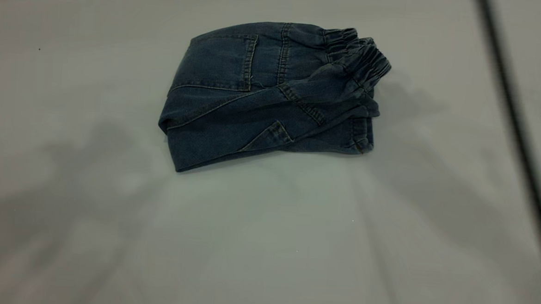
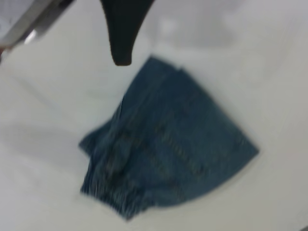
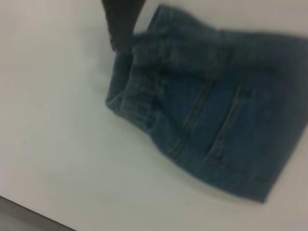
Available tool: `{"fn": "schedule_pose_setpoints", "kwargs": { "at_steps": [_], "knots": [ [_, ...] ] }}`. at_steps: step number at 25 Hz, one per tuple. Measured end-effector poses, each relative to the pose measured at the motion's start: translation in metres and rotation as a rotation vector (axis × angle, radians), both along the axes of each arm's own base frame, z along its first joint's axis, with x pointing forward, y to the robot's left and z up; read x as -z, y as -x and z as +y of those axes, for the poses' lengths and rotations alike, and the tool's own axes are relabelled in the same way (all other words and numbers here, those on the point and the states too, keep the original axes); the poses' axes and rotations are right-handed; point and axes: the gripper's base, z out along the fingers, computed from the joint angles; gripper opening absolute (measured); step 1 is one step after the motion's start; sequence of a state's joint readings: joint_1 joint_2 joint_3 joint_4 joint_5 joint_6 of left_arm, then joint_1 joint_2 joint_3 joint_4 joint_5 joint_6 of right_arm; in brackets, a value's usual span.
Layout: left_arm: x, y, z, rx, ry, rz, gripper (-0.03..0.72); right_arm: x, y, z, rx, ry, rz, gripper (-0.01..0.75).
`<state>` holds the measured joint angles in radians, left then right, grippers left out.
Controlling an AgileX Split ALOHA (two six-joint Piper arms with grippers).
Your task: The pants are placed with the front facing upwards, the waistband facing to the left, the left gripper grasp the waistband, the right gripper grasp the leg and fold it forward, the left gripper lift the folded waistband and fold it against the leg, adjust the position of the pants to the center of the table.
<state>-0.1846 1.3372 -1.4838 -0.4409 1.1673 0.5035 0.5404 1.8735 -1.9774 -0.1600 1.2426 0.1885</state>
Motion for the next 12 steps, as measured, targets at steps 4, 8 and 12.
{"fn": "schedule_pose_setpoints", "kwargs": {
  "at_steps": [4,8,12],
  "knots": [
    [-0.022,0.029,0.011,-0.058,-0.024,-0.081,0.577,-0.030,0.045,-0.025,-0.034,-0.017,-0.028,0.491],
    [-0.037,0.060,0.021,-0.117,-0.014,-0.142,0.577,-0.049,0.101,-0.058,-0.034,-0.034,-0.057,0.491],
    [-0.032,0.093,0.029,-0.155,-0.012,-0.159,0.577,-0.053,0.160,-0.094,-0.033,-0.051,-0.086,0.491]
  ]
}}
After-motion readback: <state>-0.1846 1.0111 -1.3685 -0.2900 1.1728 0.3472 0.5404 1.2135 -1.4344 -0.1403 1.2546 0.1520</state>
